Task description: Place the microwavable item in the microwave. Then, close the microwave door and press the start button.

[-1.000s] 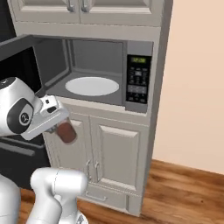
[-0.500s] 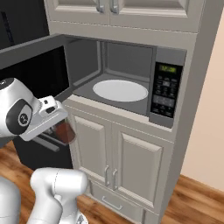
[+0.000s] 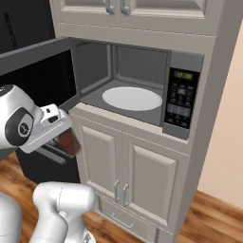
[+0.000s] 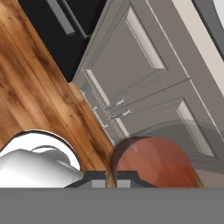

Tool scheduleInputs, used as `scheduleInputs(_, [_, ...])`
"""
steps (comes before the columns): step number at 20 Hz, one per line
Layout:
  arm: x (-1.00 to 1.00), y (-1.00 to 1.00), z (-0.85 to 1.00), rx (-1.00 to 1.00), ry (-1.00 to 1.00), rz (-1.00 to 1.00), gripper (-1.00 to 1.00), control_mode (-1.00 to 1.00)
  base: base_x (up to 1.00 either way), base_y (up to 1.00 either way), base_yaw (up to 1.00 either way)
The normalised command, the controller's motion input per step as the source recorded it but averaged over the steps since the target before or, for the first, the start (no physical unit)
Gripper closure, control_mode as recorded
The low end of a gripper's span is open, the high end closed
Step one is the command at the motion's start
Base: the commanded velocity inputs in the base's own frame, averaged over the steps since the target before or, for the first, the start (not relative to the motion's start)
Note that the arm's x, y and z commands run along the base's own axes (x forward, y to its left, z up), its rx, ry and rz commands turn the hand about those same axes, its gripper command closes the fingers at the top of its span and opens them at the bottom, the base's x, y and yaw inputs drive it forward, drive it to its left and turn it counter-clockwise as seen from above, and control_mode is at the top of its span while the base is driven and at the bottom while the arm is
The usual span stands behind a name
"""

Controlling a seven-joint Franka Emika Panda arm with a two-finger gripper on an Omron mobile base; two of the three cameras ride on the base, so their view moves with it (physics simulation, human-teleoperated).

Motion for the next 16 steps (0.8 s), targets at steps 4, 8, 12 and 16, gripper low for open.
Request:
scheduleInputs(4, [0.00,0.00,0.00,0.00,0.00,0.00,1.00,1.00,-0.15,-0.11,0.00])
scheduleInputs(8, [0.00,0.00,0.00,0.00,0.00,0.00,1.00,1.00,0.00,-0.04,0.00])
scheduleInputs(12, [0.00,0.00,0.00,0.00,0.00,0.00,1.00,1.00,0.03,0.00,0.00])
scheduleInputs(16, [0.00,0.00,0.00,0.00,0.00,0.00,1.00,1.00,0.14,-0.13,0.00])
